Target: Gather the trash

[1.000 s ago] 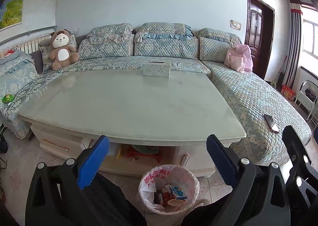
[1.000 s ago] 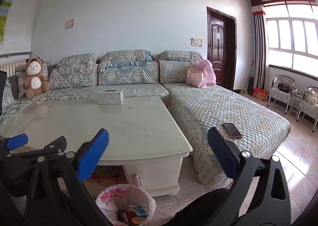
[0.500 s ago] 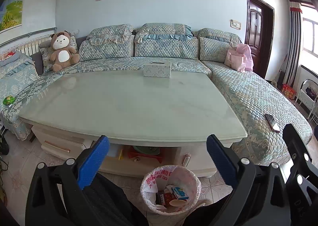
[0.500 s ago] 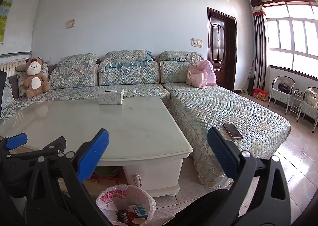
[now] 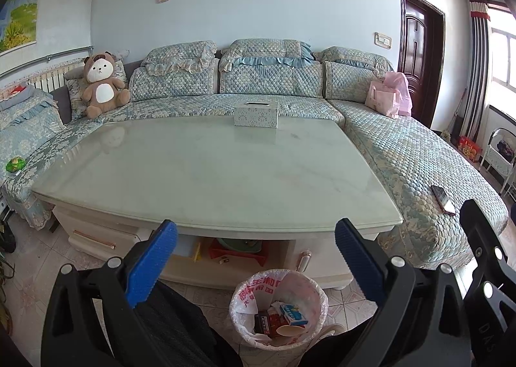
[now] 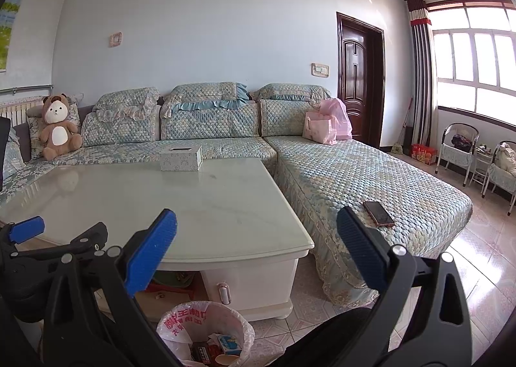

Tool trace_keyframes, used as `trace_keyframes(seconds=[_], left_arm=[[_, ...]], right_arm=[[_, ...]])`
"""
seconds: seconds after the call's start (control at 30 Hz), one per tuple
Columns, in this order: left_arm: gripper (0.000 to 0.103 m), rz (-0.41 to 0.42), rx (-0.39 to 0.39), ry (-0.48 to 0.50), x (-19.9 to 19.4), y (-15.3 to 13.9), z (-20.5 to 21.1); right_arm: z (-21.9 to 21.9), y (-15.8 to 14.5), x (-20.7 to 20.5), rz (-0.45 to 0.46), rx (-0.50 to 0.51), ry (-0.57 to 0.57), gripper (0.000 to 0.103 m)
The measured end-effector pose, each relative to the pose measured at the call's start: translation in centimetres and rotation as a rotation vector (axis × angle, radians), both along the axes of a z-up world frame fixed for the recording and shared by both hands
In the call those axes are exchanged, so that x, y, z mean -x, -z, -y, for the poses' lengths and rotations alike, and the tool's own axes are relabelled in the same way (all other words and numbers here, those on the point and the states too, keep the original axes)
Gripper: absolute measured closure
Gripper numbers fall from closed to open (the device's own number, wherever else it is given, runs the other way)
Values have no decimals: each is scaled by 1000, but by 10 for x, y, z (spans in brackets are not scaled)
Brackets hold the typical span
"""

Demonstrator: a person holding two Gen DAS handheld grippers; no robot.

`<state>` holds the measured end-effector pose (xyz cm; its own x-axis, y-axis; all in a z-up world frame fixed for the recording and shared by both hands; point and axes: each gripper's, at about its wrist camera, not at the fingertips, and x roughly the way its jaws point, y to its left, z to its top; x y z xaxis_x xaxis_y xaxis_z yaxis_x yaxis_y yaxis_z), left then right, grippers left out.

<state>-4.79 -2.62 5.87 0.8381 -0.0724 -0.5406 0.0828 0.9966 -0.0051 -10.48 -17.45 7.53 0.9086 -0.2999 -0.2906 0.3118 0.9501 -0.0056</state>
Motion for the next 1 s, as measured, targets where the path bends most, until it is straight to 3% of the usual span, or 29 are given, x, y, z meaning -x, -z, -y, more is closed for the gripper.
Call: trace_keyframes(seconds=[1.0], left_arm=[[7,-19,-7,21,-2,2,-5]], right_arm=[[4,1,0,-2,3,-1,6]])
